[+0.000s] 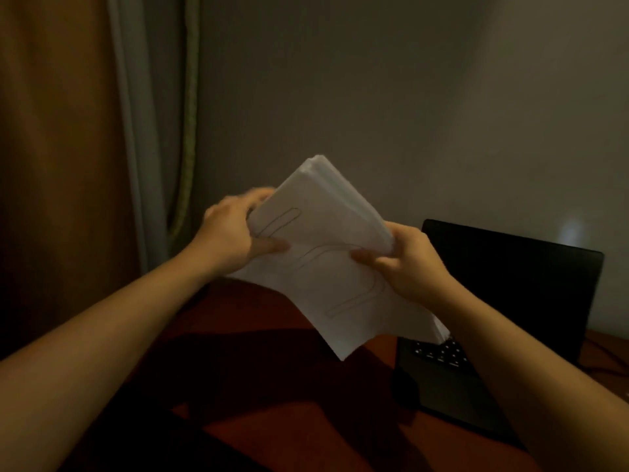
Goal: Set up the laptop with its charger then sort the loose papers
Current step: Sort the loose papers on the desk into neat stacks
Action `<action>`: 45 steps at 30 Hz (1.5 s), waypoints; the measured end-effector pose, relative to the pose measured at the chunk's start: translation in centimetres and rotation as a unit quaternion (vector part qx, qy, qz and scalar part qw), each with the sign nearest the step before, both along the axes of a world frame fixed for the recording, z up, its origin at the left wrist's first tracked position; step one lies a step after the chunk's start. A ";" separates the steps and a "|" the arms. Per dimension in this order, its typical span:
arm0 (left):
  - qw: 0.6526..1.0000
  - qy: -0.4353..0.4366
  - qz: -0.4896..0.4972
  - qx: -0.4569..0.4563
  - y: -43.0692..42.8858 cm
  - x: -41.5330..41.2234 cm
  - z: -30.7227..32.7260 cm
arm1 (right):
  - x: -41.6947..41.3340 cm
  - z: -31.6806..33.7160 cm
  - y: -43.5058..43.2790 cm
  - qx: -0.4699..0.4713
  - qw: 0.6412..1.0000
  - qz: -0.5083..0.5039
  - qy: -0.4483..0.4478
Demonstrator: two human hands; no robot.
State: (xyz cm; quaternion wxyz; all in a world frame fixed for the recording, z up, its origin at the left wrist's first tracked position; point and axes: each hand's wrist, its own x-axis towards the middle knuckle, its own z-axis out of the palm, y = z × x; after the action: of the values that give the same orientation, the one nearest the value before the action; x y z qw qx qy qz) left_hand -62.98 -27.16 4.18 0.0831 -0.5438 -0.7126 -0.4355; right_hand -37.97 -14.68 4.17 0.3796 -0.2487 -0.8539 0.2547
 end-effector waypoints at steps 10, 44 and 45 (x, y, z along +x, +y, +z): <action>0.839 -0.517 -0.166 0.030 2.9 3.4 -5.4 | -0.2 -4.5 -2.5 -0.239 0.927 0.044 0.287; 0.935 -0.258 0.138 -0.200 5.5 -7.3 -11.5 | -11.9 -12.6 -0.5 -0.272 0.956 -0.105 0.036; 0.926 -0.197 0.171 -0.272 5.0 -7.9 -12.3 | -12.6 -13.4 -1.2 -0.288 0.952 -0.105 -0.015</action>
State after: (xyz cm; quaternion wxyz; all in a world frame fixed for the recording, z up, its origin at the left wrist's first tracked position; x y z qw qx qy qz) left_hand -70.84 -22.19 -8.08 -0.1365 -0.3187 -0.8880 -0.3022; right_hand -50.60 -15.86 -9.20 0.3032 -0.4394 -0.7192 0.4447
